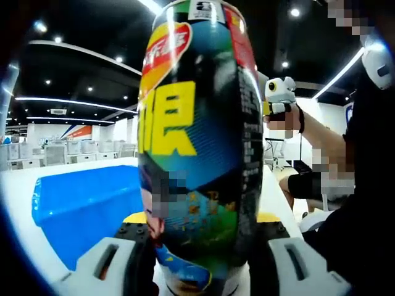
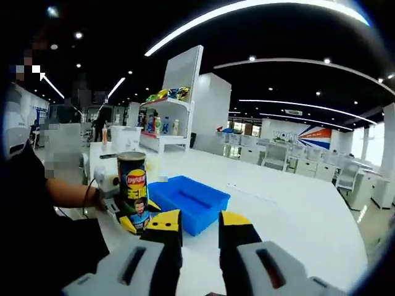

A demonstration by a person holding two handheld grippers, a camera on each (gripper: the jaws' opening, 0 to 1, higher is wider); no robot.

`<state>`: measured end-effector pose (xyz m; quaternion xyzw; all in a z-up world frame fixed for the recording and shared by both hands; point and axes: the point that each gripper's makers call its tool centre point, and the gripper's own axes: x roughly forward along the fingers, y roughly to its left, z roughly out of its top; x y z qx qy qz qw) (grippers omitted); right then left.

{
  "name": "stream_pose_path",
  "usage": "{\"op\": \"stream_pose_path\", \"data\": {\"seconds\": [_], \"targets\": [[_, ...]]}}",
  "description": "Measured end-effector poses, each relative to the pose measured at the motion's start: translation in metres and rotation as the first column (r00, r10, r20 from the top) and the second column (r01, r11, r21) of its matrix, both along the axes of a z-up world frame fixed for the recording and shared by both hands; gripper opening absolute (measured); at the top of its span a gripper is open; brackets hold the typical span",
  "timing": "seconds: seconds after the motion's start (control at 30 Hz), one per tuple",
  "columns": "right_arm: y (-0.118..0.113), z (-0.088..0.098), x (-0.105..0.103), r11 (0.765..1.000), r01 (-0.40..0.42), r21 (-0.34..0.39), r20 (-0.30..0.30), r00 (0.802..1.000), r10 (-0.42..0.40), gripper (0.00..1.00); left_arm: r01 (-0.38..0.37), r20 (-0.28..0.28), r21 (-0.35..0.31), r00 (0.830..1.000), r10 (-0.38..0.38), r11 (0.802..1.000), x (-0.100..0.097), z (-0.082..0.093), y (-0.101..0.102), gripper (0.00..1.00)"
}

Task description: Open the lid of the chip container on the table, take out the chips, place them into the box in front of the container, and close the lid

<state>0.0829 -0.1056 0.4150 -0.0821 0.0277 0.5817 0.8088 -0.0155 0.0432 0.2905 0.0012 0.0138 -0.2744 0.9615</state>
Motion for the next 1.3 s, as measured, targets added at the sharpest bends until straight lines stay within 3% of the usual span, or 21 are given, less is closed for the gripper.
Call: {"op": "stream_pose_path", "data": {"seconds": [0.23,0.53,0.87,1.1,1.3], "targets": [[-0.028,-0.023,0.021,0.997,0.079,0.020,-0.059,0.995,-0.078,0.25,-0.004,0.001,0.003,1.000,0.004,1.000,0.000,0.000,0.000,0.60],[-0.062,-0.048,0.041,0.983,0.181,0.036,-0.084,0.981,-0.178,0.29,-0.006,0.000,0.005,1.000,0.006,1.000,0.000,0.000,0.000,0.60],[-0.098,-0.101,0.072,0.955,0.296,-0.032,-0.106,0.949,-0.298,0.37,-0.009,0.000,0.006,1.000,0.009,1.000,0.001,-0.001,0.000,0.60],[-0.108,-0.126,0.087,0.940,0.337,-0.044,-0.149,0.929,-0.340,0.45,-0.009,-0.001,0.006,1.000,0.009,1.000,0.001,-0.001,0.000,0.60],[-0.116,-0.149,0.099,0.921,0.372,-0.112,-0.129,0.914,-0.385,0.52,-0.009,-0.001,0.007,1.000,0.009,1.000,0.001,-0.001,0.000,0.60]]}}
